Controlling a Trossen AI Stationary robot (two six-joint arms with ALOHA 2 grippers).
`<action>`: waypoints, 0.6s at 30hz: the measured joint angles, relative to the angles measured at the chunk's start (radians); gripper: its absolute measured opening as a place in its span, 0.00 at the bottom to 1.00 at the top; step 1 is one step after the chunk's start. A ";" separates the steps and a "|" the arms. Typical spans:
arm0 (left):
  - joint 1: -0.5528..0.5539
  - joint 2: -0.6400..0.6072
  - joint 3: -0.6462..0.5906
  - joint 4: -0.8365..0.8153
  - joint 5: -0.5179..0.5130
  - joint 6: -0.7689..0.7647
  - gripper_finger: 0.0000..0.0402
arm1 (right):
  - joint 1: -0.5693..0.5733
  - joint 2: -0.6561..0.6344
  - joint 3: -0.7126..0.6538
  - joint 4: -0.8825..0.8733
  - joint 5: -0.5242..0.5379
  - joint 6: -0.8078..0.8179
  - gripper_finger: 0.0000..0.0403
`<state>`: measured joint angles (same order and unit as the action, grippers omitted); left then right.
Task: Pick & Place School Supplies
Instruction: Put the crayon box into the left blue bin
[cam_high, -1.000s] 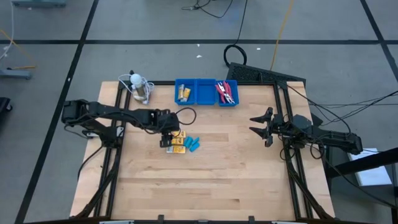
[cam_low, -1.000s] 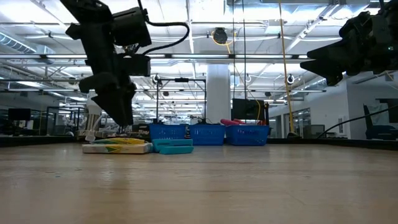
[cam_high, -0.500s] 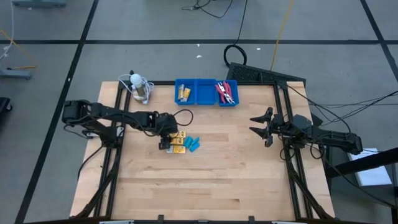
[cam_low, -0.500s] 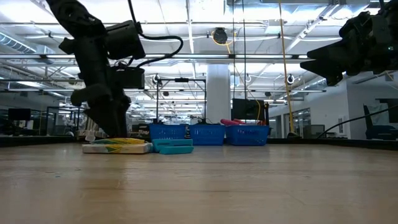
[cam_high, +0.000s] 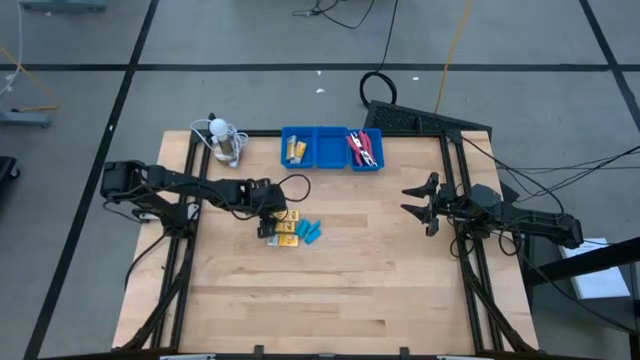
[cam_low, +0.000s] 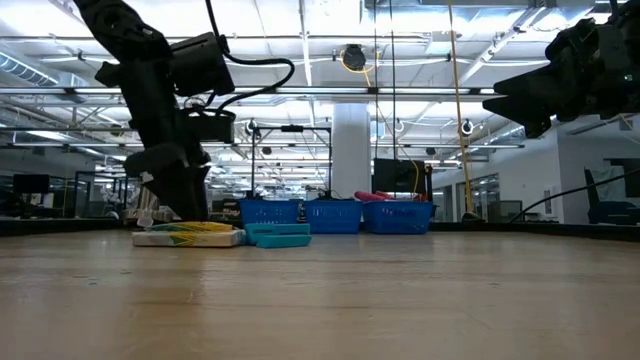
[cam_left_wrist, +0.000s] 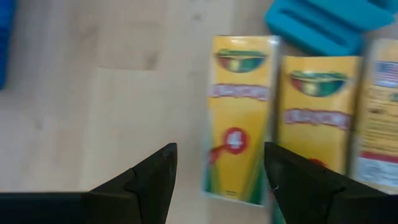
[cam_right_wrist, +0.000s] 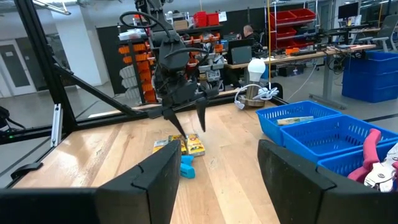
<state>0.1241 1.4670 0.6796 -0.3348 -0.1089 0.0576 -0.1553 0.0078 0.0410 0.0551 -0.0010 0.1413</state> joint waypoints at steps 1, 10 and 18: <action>0.001 0.000 0.000 0.000 -0.021 -0.010 0.60 | 0.000 0.000 0.000 0.000 0.000 0.000 0.51; 0.037 0.000 0.000 -0.004 -0.048 -0.052 0.60 | 0.000 0.000 0.000 0.000 0.000 0.000 0.51; 0.020 0.000 0.000 0.038 0.067 -0.033 0.60 | 0.000 0.000 0.000 0.000 0.000 0.000 0.52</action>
<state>0.1437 1.4670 0.6796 -0.2968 -0.0417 0.0244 -0.1553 0.0078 0.0410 0.0551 -0.0010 0.1413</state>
